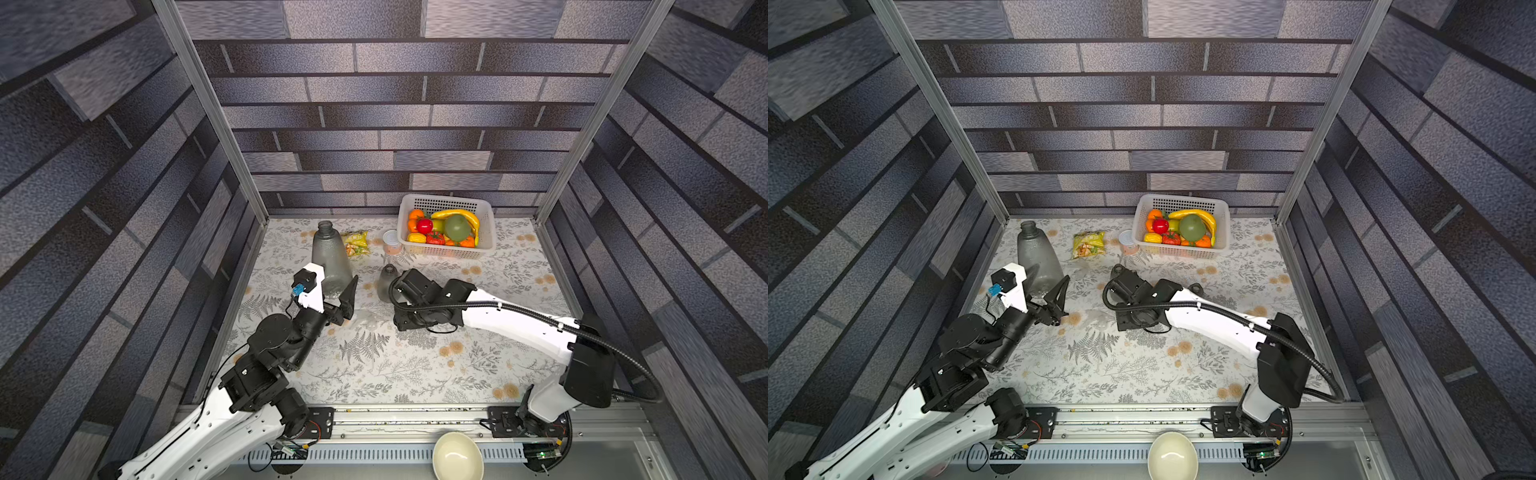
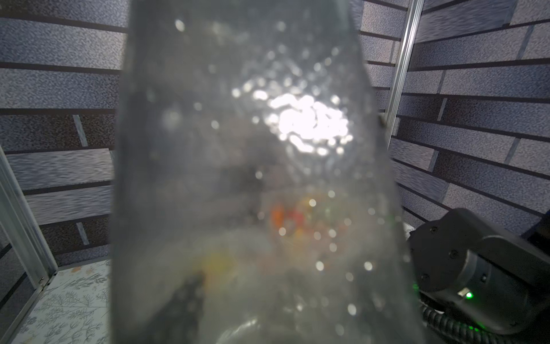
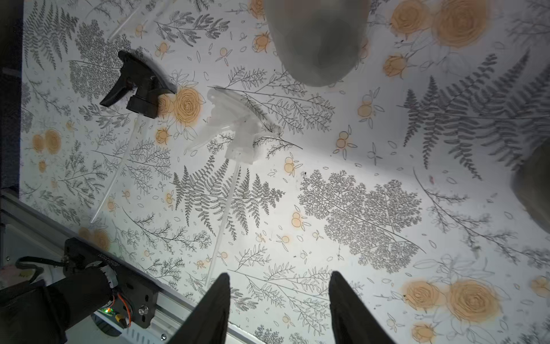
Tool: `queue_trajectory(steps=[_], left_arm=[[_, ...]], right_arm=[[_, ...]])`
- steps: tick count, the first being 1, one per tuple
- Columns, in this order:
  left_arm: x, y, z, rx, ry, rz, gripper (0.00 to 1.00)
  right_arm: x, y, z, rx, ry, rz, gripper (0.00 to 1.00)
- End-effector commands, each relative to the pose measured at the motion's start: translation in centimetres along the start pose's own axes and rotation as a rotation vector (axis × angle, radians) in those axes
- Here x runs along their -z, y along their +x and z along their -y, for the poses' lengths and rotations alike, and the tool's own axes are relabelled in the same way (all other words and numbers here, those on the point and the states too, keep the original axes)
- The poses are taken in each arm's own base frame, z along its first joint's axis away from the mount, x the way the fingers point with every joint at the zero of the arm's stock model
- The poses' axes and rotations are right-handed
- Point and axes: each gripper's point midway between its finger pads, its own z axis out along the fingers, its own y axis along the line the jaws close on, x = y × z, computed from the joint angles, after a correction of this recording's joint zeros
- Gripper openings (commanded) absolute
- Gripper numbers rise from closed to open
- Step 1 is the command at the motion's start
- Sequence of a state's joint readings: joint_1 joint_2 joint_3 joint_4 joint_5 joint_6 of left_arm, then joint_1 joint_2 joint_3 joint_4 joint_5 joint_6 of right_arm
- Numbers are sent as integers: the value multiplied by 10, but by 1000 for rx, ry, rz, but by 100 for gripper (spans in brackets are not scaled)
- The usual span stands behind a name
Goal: Attach spray nozzles to spray bottles
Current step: Pick up the spray nozzle from the center of the board.
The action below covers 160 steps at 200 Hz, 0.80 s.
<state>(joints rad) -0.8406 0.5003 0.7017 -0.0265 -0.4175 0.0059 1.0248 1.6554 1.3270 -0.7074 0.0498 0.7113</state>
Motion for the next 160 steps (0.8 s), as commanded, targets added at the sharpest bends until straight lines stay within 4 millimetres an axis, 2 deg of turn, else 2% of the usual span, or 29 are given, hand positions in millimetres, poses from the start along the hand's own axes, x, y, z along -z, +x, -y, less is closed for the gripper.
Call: queue_trajectory(steps=[1,47,72,77,90,120,160], left_arm=[[10,6,-7,9,-30,-10,73],[20,-1,2,-37,4,12,73],[25,-4,6,-63,17,27,73],[25,-5,6,-67,17,27,73],[26,-6,8,-66,27,31,73],[28,-10,9,-58,34,48,74],[28,-14,12,-50,54,63,74]], right_arm=[[-20,-9,-24,-60,-39,-5,57],[-64,-22,-33,-118,24,-42,55],[-73,-30,-40,-117,40,-50,52],[-86,-26,-37,-116,63,-74,51],[-95,-24,-37,-118,76,-100,50],[-109,-24,-38,-118,91,-125,46],[-116,-26,-32,-95,138,-129,43]])
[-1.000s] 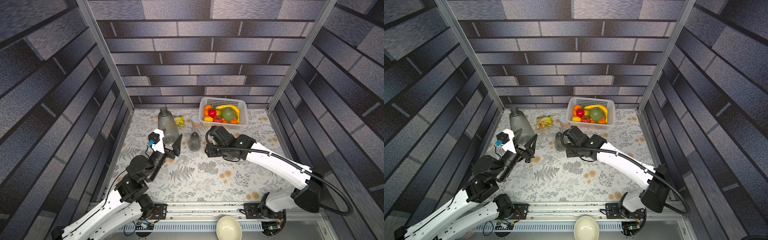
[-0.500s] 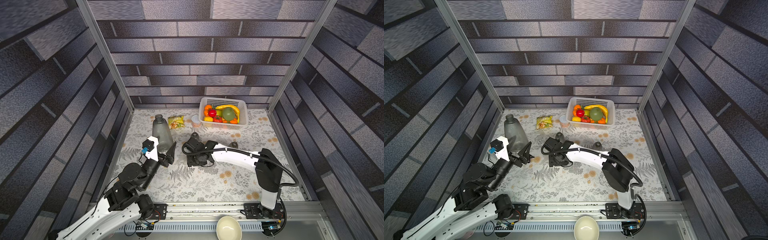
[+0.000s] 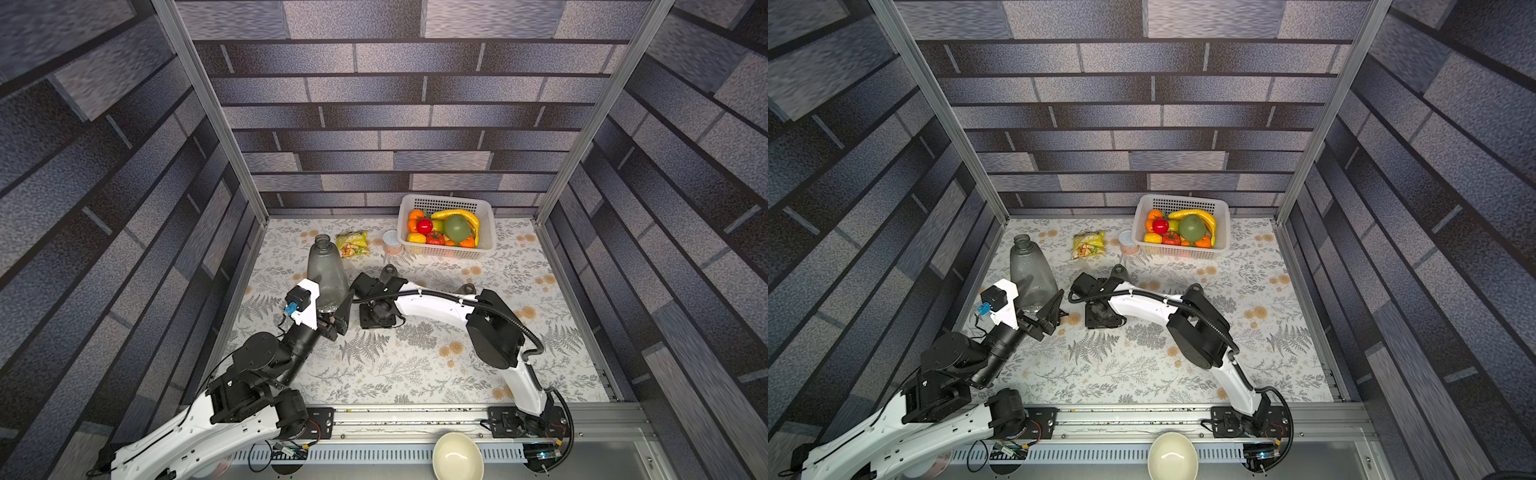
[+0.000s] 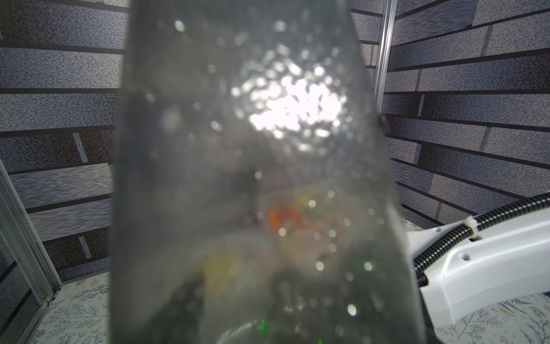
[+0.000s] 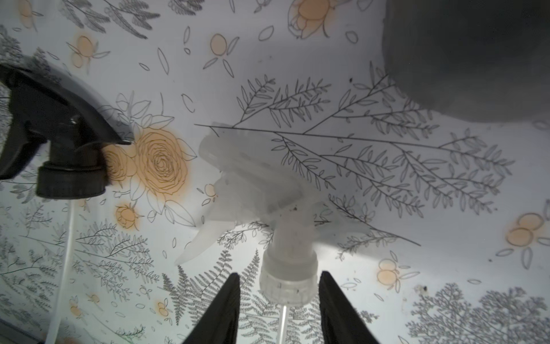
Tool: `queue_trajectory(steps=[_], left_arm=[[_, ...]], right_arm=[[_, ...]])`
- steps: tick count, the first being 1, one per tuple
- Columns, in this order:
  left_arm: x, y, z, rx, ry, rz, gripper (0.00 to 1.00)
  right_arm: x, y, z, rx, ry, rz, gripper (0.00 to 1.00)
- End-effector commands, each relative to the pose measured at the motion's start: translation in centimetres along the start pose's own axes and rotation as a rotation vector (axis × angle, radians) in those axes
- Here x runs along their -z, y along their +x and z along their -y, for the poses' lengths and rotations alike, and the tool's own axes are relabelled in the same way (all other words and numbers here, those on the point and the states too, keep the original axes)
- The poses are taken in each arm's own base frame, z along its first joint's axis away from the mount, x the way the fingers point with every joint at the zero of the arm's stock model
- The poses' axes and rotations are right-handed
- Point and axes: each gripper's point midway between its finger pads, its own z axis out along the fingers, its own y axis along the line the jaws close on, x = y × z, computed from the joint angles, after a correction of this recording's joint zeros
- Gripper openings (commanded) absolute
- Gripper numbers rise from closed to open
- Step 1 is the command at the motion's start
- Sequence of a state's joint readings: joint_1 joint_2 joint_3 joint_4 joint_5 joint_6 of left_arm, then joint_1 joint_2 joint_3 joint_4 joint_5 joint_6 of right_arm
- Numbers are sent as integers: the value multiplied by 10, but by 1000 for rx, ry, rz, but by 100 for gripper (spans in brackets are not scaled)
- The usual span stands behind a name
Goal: Attach spray nozzles to spray bottles
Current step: Pick up the spray nozzle from the center of the board.
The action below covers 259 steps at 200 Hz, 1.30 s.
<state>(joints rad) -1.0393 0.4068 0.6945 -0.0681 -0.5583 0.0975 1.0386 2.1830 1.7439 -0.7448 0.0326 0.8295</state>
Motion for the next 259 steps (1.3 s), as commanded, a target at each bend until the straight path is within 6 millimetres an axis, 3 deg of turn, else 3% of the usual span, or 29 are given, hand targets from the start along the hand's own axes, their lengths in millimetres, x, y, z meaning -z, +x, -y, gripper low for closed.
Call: queue_trajectory(steps=[1,124,153,194,250,253,259], left_arm=[[2,-7,-1,0,-2,33,74],[2,-8,0,-3,8,46,73],[4,-9,-3,0,-4,56,73],[2,-9,-1,-11,1,54,73],[-1,-8,4,-25,16,64,73],[-1,-9,4,-25,17,65,73],[-2,-8,5,-29,17,65,73]], right_arm=[[2,-1,5,12,49,-8,43],[-30,-6,10,12,95,-76,38],[-30,-8,11,15,95,-62,32],[-5,-16,-4,32,3,0,30],[45,-18,-15,60,-133,115,30],[62,-22,-19,63,-167,148,30],[68,-21,-20,66,-184,161,29]])
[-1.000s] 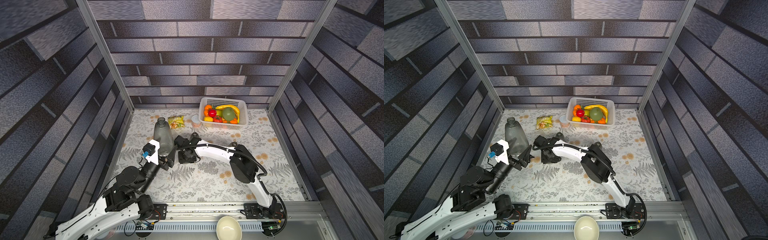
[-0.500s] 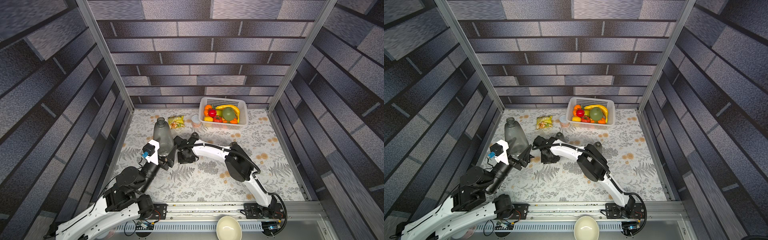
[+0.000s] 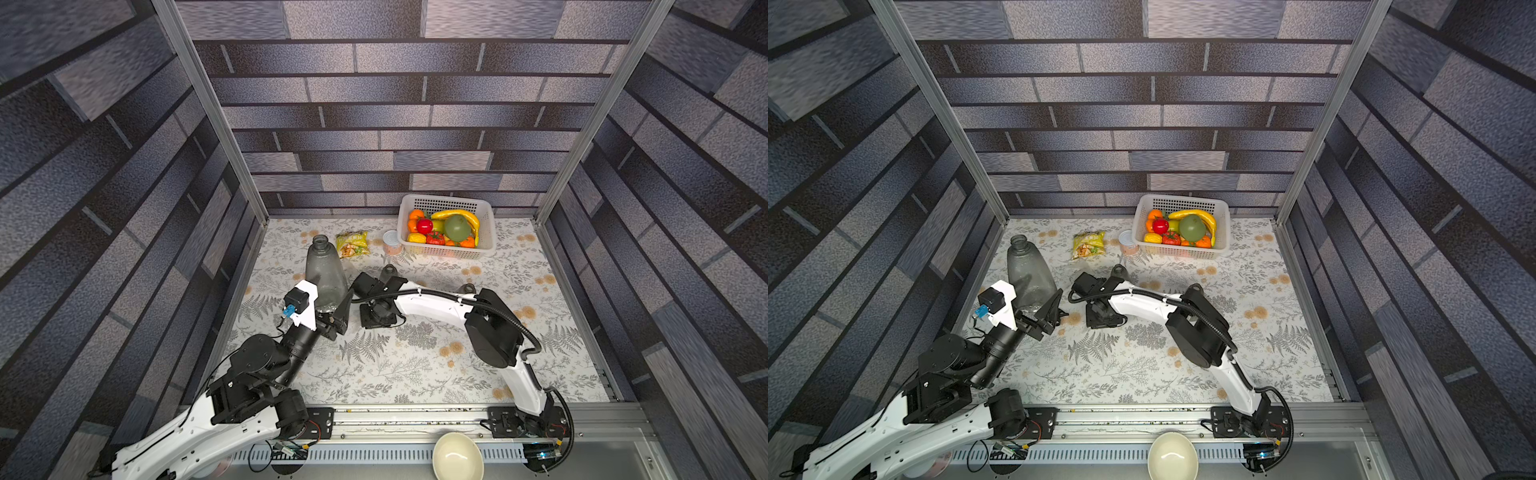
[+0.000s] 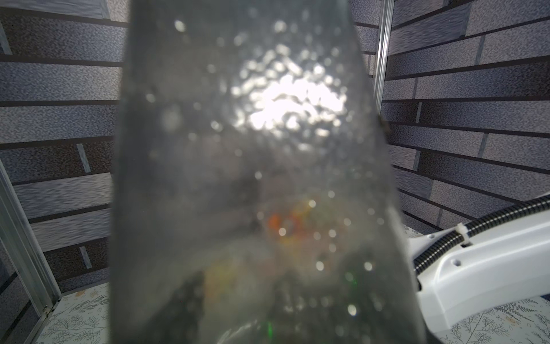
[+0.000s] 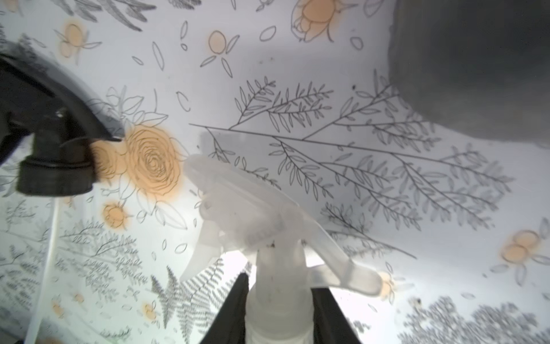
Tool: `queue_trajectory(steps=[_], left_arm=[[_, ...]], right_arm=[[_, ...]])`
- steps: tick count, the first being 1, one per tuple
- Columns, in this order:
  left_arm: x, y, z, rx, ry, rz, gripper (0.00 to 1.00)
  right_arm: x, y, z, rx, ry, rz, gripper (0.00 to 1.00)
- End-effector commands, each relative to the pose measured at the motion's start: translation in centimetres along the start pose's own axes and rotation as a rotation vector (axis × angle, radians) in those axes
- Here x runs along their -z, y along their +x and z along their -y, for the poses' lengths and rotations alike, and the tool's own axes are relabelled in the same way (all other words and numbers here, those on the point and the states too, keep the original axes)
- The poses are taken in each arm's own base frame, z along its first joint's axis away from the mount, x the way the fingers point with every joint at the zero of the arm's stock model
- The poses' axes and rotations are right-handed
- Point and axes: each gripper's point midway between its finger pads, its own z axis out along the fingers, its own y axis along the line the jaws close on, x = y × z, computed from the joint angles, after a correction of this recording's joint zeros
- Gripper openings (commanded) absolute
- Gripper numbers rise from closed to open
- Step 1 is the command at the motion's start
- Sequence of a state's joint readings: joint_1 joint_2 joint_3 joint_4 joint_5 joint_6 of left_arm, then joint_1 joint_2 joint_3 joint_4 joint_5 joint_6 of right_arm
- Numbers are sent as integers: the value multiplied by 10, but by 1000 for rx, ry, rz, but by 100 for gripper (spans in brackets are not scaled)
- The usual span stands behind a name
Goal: Attach spray nozzles to spray bottles
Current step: Pick up the spray nozzle from the center of the board.
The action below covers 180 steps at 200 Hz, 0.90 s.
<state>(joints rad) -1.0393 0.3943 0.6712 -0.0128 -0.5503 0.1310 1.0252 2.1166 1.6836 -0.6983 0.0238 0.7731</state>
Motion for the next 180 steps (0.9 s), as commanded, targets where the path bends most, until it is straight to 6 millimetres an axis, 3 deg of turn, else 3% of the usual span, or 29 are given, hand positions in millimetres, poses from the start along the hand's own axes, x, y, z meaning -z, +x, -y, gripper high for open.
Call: queue_trajectory(steps=[1,44,73,100,130,180], left_arm=[[-3,-3,4,-19,14,27,73],[-11,1,13,-23,33,38,73],[-15,3,23,-11,66,64,73],[-16,8,39,3,136,124,73],[-25,27,58,-26,193,124,74],[-40,51,88,-37,271,121,72]], right_arm=[[52,-18,-22,22,-142,135,29],[109,-20,-29,74,-275,281,28],[162,-24,-23,138,-322,424,29],[222,-31,-6,222,-292,610,29],[295,-47,19,260,-202,849,29],[414,-68,24,298,-187,1240,28]])
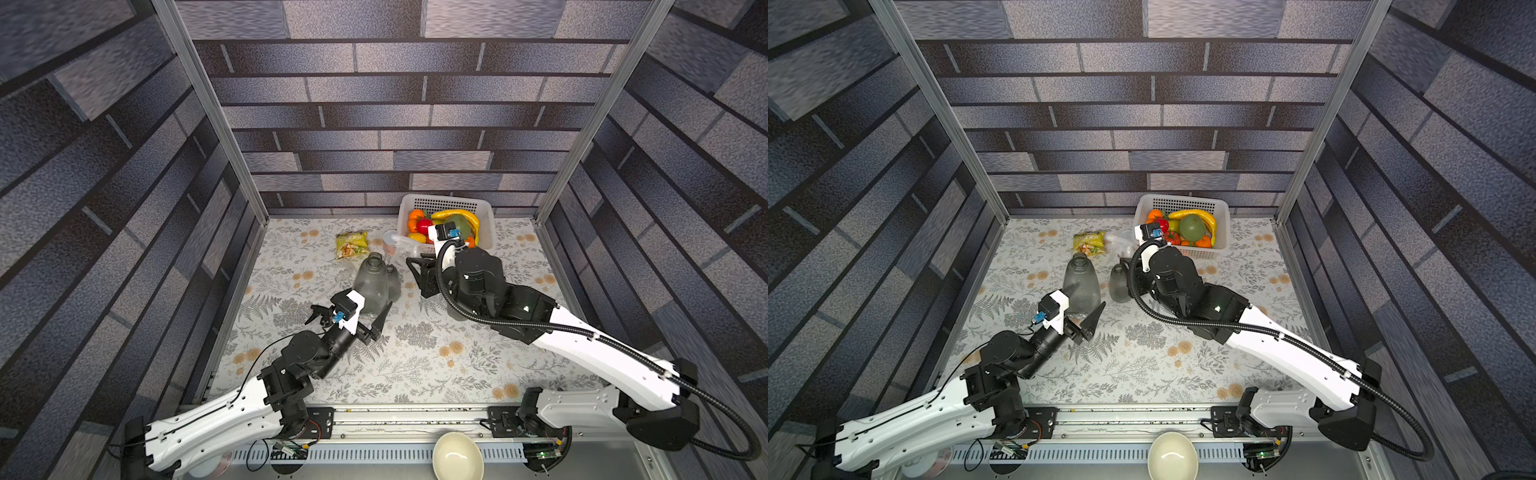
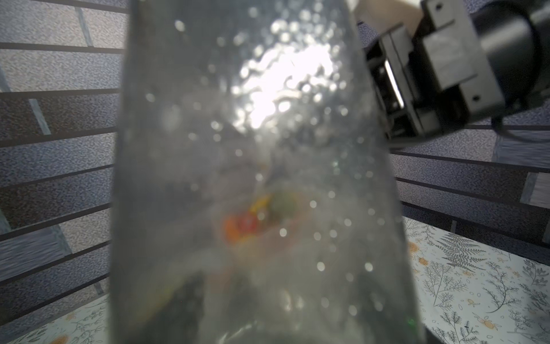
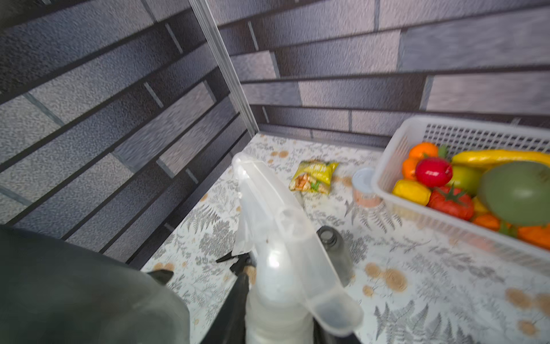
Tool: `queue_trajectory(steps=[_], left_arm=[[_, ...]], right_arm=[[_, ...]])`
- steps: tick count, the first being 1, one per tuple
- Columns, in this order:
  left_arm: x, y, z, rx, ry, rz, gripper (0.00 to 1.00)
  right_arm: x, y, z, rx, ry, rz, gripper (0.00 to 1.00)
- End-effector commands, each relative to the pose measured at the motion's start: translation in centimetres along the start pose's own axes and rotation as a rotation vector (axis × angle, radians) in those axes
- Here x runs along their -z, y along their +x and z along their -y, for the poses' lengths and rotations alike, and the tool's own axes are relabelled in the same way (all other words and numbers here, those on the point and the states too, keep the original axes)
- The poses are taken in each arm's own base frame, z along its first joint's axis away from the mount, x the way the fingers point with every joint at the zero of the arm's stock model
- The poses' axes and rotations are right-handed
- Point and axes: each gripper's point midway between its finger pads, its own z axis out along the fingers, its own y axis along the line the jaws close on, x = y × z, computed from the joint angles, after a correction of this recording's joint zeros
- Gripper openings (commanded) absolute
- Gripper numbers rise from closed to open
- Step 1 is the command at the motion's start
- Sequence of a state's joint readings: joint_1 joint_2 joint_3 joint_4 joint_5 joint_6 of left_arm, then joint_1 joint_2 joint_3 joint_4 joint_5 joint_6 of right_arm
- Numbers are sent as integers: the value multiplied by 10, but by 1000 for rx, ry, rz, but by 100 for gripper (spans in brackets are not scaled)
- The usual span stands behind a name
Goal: Attach spray nozzles to spray bottles
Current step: Pick up the spray nozzle from the center of the board.
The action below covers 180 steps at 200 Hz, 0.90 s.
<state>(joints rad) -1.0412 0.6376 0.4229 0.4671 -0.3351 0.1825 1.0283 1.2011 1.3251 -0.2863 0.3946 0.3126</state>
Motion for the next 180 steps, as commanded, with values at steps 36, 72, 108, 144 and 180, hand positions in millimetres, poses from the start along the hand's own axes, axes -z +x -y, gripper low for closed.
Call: queue_trajectory(steps=[36,72,108,144,180], left_arm=[[-5,0,21,24,79,75,72],[-4,15,20,49,64,61,72],[-7,27,17,78,53,42,72],[-9,32,18,91,60,33,72],[-8,29,17,92,61,35,72]], right_arm=[[49,-120,-16,117,-35,437,28],[73,-158,-45,91,-200,587,28],[88,-180,-66,56,-317,629,27],[84,-180,-78,21,-387,610,27],[65,-166,-85,-1,-411,556,27]])
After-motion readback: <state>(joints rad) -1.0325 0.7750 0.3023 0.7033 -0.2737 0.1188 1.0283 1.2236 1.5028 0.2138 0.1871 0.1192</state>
